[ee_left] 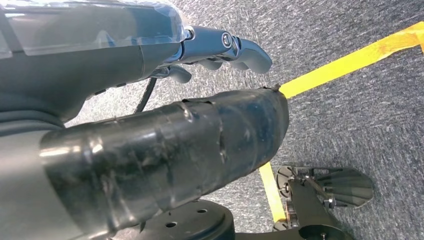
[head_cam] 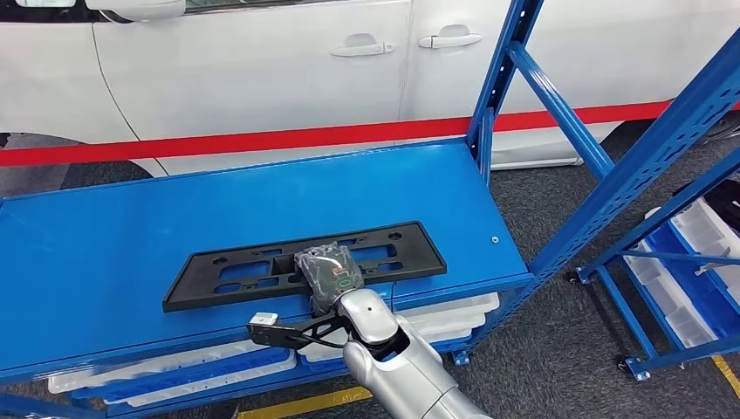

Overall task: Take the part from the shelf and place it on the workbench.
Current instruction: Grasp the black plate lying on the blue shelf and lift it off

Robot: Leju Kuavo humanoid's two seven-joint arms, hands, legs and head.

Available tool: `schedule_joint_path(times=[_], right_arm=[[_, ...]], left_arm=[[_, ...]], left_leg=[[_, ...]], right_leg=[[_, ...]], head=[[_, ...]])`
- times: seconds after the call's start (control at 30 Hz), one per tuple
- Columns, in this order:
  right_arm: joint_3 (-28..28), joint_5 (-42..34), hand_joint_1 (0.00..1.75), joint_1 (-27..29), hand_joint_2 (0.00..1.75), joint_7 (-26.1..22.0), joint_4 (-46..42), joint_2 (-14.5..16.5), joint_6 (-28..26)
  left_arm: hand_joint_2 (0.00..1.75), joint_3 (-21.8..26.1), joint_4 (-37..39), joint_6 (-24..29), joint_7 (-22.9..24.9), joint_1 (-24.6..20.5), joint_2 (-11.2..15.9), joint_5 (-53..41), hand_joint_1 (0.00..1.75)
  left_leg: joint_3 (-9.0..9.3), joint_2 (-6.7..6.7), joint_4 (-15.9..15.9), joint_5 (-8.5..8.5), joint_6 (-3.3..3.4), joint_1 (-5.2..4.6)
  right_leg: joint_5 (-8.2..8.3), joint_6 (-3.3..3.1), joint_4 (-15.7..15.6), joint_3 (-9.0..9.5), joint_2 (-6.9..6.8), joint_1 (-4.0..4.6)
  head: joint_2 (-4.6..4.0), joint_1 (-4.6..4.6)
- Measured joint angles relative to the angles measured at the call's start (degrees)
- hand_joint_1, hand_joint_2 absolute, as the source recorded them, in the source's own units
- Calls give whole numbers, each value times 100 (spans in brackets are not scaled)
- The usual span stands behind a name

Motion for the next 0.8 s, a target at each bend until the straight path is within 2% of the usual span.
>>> schedule_joint_path(times=[0.43,0.57,0.8], right_arm=[[59,-14,174,-1,175,-14,-9,-2,-8],[61,-14,175,-1,175,-29,-9,-2,-10],[61,-105,175,21,175,-153,-56,-5,-74]], left_arm=[[0,7,0,-25,-45,1,0,-50,0],[175,39,1,-136,-180,-1,0,93,0],[175,127,9,-61,-321,-12,0,194,0]], left_leg=[[1,0,0,0,0,0],[1,0,0,0,0,0],[1,1,0,0,0,0]], right_leg=[[0,0,0,3,0,0],[0,0,0,2,1,0],[0,0,1,-1,3,0]], head=[[0,0],[0,0],[0,0]])
